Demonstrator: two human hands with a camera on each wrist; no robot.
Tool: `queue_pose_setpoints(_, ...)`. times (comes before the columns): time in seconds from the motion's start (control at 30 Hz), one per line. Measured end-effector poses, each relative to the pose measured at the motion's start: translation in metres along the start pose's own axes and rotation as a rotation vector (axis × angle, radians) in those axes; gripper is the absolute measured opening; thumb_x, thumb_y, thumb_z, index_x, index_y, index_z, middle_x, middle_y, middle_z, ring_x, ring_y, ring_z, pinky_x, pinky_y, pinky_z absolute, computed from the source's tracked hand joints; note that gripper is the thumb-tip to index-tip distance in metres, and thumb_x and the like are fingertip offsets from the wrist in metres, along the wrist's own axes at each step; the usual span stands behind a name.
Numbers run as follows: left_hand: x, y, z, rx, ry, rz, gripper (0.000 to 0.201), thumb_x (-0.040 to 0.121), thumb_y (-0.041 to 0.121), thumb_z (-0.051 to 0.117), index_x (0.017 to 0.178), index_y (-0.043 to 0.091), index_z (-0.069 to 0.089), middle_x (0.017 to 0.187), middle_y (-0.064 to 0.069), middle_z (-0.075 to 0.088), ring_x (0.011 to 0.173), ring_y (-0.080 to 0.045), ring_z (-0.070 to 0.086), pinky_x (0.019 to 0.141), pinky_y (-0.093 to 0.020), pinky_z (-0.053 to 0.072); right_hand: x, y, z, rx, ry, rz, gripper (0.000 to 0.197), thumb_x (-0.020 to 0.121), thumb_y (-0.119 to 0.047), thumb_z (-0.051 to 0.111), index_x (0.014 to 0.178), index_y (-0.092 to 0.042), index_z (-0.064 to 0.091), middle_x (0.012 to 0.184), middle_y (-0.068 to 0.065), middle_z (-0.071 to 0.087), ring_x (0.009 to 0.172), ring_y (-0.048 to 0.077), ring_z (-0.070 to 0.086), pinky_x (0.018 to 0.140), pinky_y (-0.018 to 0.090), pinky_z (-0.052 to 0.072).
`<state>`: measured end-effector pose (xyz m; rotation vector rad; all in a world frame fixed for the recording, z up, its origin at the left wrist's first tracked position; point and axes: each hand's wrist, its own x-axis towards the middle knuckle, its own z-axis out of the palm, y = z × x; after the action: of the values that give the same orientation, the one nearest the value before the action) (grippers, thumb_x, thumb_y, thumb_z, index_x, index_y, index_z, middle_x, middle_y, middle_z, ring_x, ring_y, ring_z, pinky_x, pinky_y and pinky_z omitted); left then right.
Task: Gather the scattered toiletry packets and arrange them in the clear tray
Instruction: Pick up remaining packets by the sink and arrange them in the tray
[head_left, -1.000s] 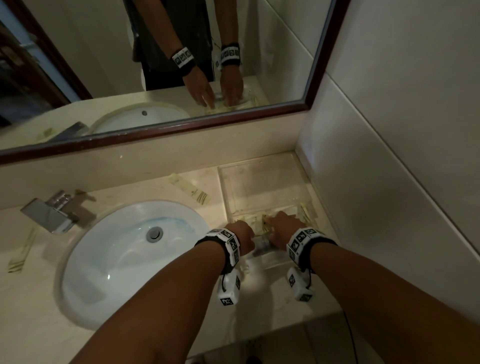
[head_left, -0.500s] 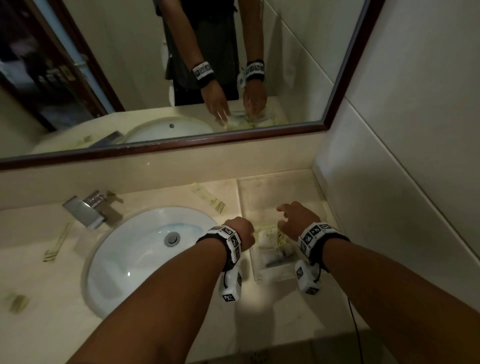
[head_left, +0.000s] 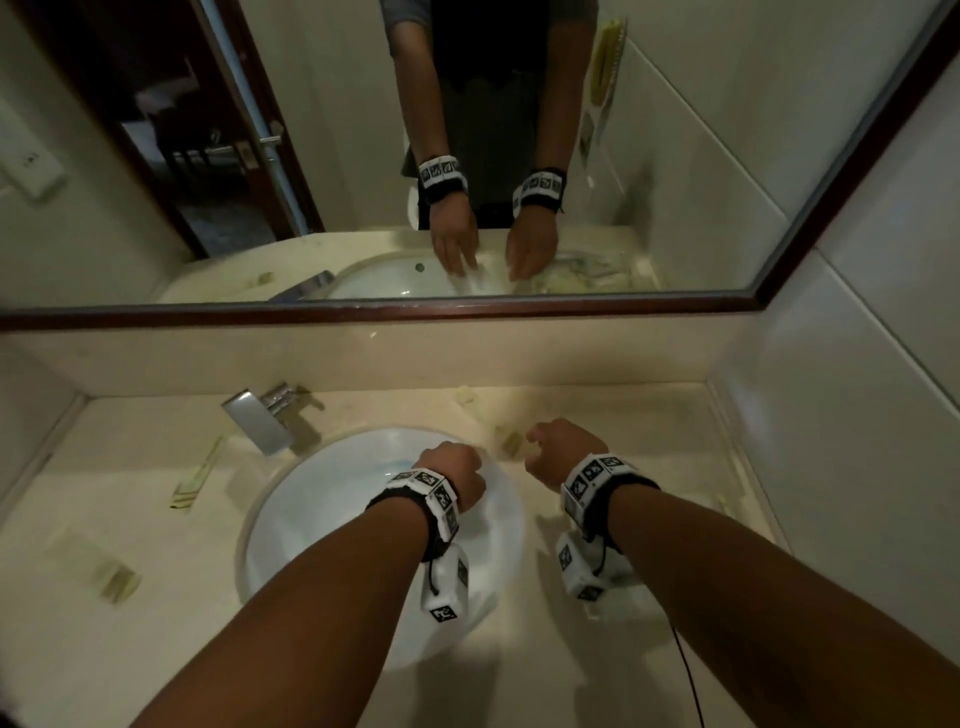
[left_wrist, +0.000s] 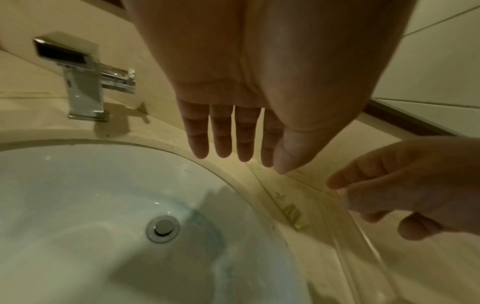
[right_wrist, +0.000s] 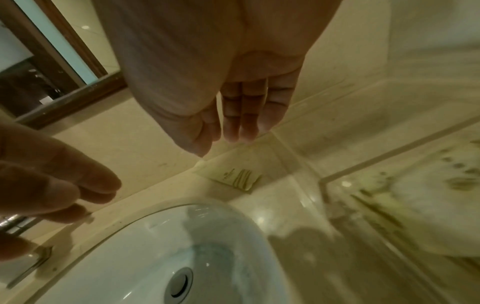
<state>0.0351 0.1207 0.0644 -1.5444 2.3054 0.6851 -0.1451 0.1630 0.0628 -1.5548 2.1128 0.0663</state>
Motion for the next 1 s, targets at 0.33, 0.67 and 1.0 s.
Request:
queue_pose_setpoints(0.33, 0.048, -0.102, -0.012, -0.19, 0.012, -0.137, 0.044, 0.092, 0.033, 0.054, 0.136, 0.028, 0.054, 0.141, -0.001, 0.053, 0.125, -0.022, 0.053, 0.103, -0.033, 0.045, 0.095, -0.059, 0.016, -0.001, -0.094, 0.076, 0.049, 0.09, -0.041, 0.058, 0.133, -0.016, 0.057, 0.135, 0.011, 0.054, 0.115, 0.032, 0.059, 0.095, 0.04, 0.052)
queue_pose_setpoints(0.67, 0.084, -0.12, 0.007, -0.171, -0.002, -0.122, 0.046, 0.094, 0.032, 0.05, 0.14, 0.03, 0.049, 0.143, -0.005, 0.048, 0.128, -0.025, 0.05, 0.105, -0.035, 0.044, 0.142, -0.061, 0.052, 0.024, -0.08, 0.192, 0.049, 0.093, -0.042, 0.055, 0.136, -0.019, 0.048, 0.133, 0.012, 0.045, 0.123, 0.036, 0.047, 0.096, 0.047, 0.048)
queue_pose_setpoints(1.0, 0.085, -0.116, 0.009, -0.168, -0.036, -0.122, 0.046, 0.094, 0.03, 0.05, 0.14, 0.026, 0.05, 0.143, -0.006, 0.049, 0.126, -0.026, 0.052, 0.104, -0.034, 0.045, 0.138, -0.056, 0.061, 0.151, -0.087, 0.322, 0.048, 0.094, -0.029, 0.056, 0.137, -0.014, 0.043, 0.136, 0.016, 0.045, 0.121, 0.039, 0.053, 0.097, 0.047, 0.049)
